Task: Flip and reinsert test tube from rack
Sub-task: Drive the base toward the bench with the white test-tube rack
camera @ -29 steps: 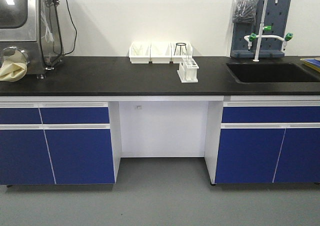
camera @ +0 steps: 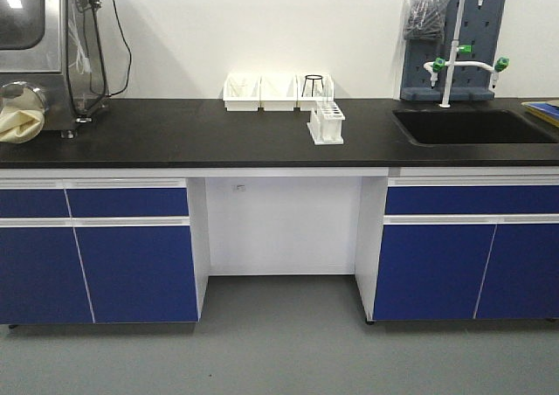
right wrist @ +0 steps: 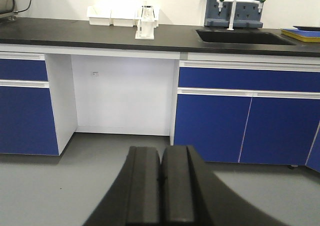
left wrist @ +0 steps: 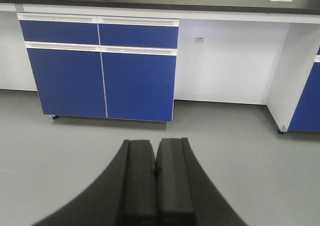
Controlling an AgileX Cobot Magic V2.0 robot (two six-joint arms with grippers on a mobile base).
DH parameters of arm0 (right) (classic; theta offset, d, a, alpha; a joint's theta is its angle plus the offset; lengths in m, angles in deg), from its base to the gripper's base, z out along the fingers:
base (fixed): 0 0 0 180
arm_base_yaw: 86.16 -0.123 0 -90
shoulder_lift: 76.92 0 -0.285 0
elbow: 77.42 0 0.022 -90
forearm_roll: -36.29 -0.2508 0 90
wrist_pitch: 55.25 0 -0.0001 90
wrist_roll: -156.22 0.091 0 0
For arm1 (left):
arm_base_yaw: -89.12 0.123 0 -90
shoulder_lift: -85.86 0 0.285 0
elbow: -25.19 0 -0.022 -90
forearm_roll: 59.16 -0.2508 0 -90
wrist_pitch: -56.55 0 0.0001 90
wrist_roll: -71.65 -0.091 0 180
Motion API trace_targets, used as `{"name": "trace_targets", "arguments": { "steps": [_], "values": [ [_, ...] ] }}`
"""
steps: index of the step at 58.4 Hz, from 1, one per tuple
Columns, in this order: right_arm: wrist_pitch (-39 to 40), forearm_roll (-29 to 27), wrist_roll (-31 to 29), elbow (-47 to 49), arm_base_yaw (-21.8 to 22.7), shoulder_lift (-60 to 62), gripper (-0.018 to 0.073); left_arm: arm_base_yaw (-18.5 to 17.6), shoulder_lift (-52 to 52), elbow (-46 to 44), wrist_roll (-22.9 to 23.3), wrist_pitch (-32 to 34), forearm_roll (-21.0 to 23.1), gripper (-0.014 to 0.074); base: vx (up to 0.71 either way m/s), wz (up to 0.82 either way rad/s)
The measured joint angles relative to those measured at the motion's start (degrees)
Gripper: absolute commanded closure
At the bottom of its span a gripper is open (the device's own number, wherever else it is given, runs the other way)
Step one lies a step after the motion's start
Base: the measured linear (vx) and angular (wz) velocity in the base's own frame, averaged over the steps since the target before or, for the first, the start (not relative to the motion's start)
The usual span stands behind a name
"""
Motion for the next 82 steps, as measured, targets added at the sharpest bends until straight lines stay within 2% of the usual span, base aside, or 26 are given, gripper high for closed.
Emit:
{"name": "trace_targets", "arguments": {
  "steps": [35, 82],
  "values": [
    [0.0, 0.0, 0.0, 0.0, 0.0, 0.0, 0.0568, 0.0, 0.0, 0.0, 0.0, 0.0, 0.0, 0.0603, 0.06, -0.03],
    [0.0, 0.0, 0.0, 0.0, 0.0, 0.0, 0.0568, 0.0, 0.0, 0.0, 0.0, 0.0, 0.0, 0.0603, 0.21, -0.02]
  ]
}}
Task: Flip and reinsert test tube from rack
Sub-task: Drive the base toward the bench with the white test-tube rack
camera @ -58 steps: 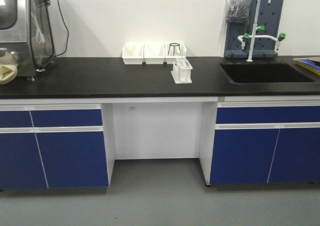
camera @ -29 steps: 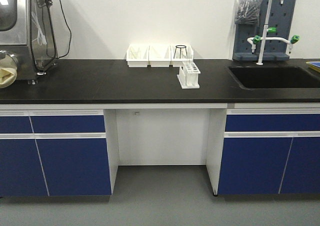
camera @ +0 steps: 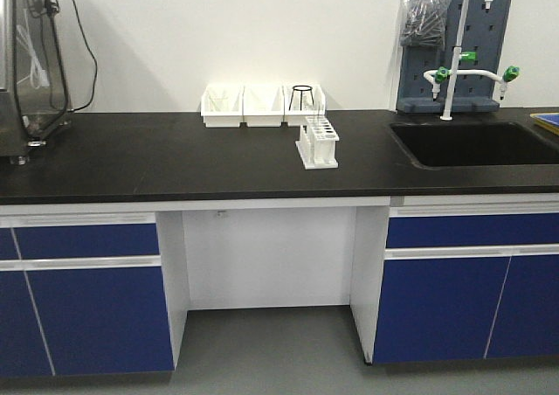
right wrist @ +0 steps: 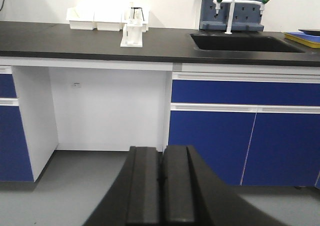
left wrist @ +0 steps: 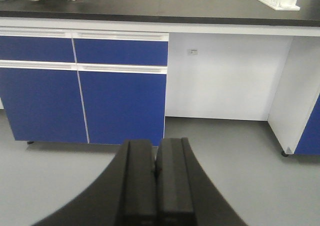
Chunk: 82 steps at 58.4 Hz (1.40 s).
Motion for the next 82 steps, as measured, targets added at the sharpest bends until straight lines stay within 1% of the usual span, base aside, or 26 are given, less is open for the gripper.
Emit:
{"name": "trace_targets", "arguments": {
  "steps": [34, 82],
  "values": [
    [0.0, 0.0, 0.0, 0.0, 0.0, 0.0, 0.0568, 0.0, 0.0, 0.0, 0.0, 0.0, 0.0, 0.0603, 0.36, 0.05],
    [0.0, 0.0, -0.04, 0.0, 0.0, 0.0, 0.0568, 0.0, 0.0, 0.0, 0.0, 0.0, 0.0, 0.0603, 0.48, 0.02]
  ]
}}
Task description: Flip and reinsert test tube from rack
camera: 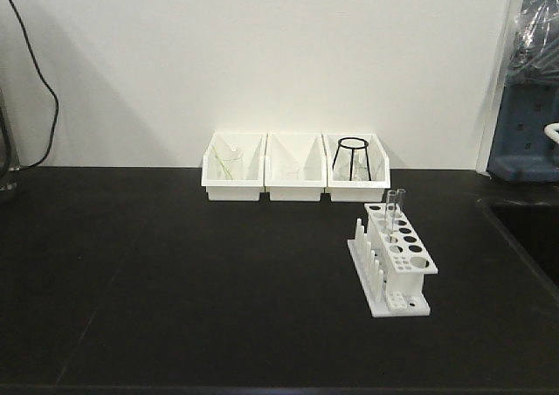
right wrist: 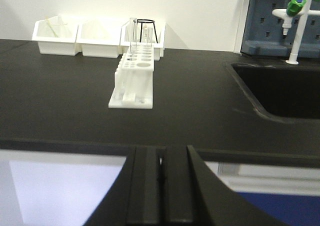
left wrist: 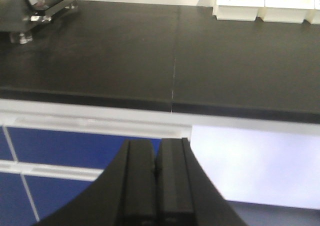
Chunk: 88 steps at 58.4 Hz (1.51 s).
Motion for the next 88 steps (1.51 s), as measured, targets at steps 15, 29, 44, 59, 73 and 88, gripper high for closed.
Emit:
{"name": "trace_targets", "arguments": {
  "steps": [15, 29, 44, 59, 73, 88],
  "values": [
    [0.0, 0.0, 0.0, 0.0, 0.0, 0.0, 0.0568, 0.0, 0.0, 0.0, 0.0, 0.0, 0.0, 0.0603, 0.41, -0.03],
    [0.0, 0.0, 0.0, 0.0, 0.0, 0.0, 0.0568, 0.0, 0.0, 0.0, 0.0, 0.0, 0.0, 0.0603, 0.35, -0.02],
    [0.0, 0.0, 0.0, 0.0, 0.0, 0.0, 0.0568, 0.0, 0.0, 0.0, 0.0, 0.0, 0.0, 0.0603, 0.27, -0.02],
    [0.0, 0.0, 0.0, 0.0, 0.0, 0.0, 0.0568, 0.0, 0.0, 0.0, 0.0, 0.0, 0.0, 0.0603, 0.19, -0.01],
    [0.0, 0.0, 0.0, 0.0, 0.0, 0.0, 0.0568, 0.0, 0.0, 0.0, 0.0, 0.0, 0.0, 0.0603, 0.13, 0.0],
    [0.0, 0.0, 0.0, 0.0, 0.0, 0.0, 0.0568, 0.0, 0.0, 0.0, 0.0, 0.0, 0.0, 0.0603, 0.08, 0.01]
  ]
}}
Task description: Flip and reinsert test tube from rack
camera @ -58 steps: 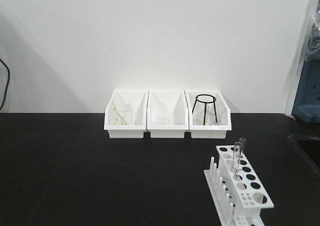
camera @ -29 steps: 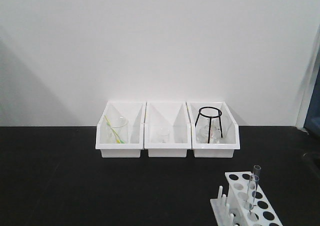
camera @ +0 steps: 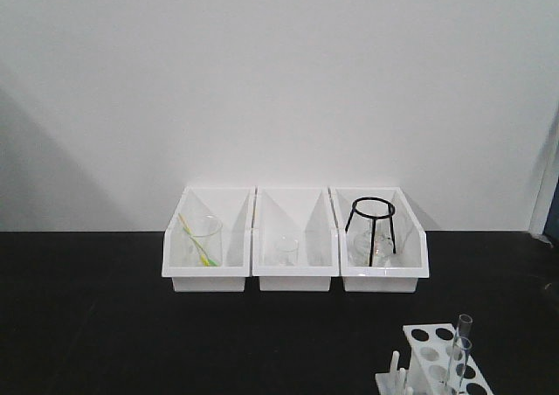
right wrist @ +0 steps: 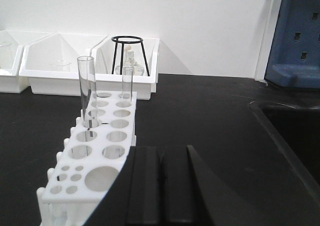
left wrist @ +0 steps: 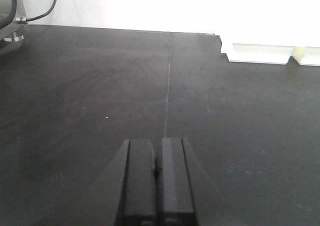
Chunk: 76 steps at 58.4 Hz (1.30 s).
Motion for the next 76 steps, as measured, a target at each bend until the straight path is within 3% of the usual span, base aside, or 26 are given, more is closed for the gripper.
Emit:
{"name": "trace_targets", "arguments": {
  "steps": [13, 26, 29, 42, 53, 64, 76],
  "values": [
    [0.22, 0.0, 0.0, 0.0, 0.0, 0.0, 0.0568, 0.0, 0.0, 0.0, 0.0, 0.0, 0.0, 0.0603, 0.02, -0.01],
    [22.87, 0.0, 1.27, 0.0, 0.0, 0.0, 0.0568, 0.0, 0.0, 0.0, 0.0, 0.0, 0.0, 0.0603, 0.0, 0.0],
    [24.98, 0.0, 1.71, 0.27, 0.0, 0.0, 0.0568, 0.0, 0.0, 0.0, 0.0, 0.0, 0.0, 0.0603, 0.0, -0.01],
    [15.4, 0.0, 5.41, 9.37, 0.0, -8.8, 0.0566, 0.0, 0.0, 0.0, 0.0, 0.0, 0.0, 0.0603, 0.0, 0.0],
    [13.46, 0.0, 5.64, 13.28, 0.0, -19.23, 0.0547, 0.0, 0.0, 0.0, 0.0, 0.0, 0.0, 0.0603, 0.0, 0.0],
    [12.84, 0.0, 5.83, 13.33, 0.0, -27.61, 0.0446, 0.0, 0.0, 0.0, 0.0, 0.0, 0.0, 0.0603, 0.0, 0.0],
    [13.31, 0.0, 5.9, 13.33, 0.0, -34.24, 0.0201, 0.0, 0.0, 0.0, 0.0, 0.0, 0.0, 0.0603, 0.0, 0.0]
  ]
}}
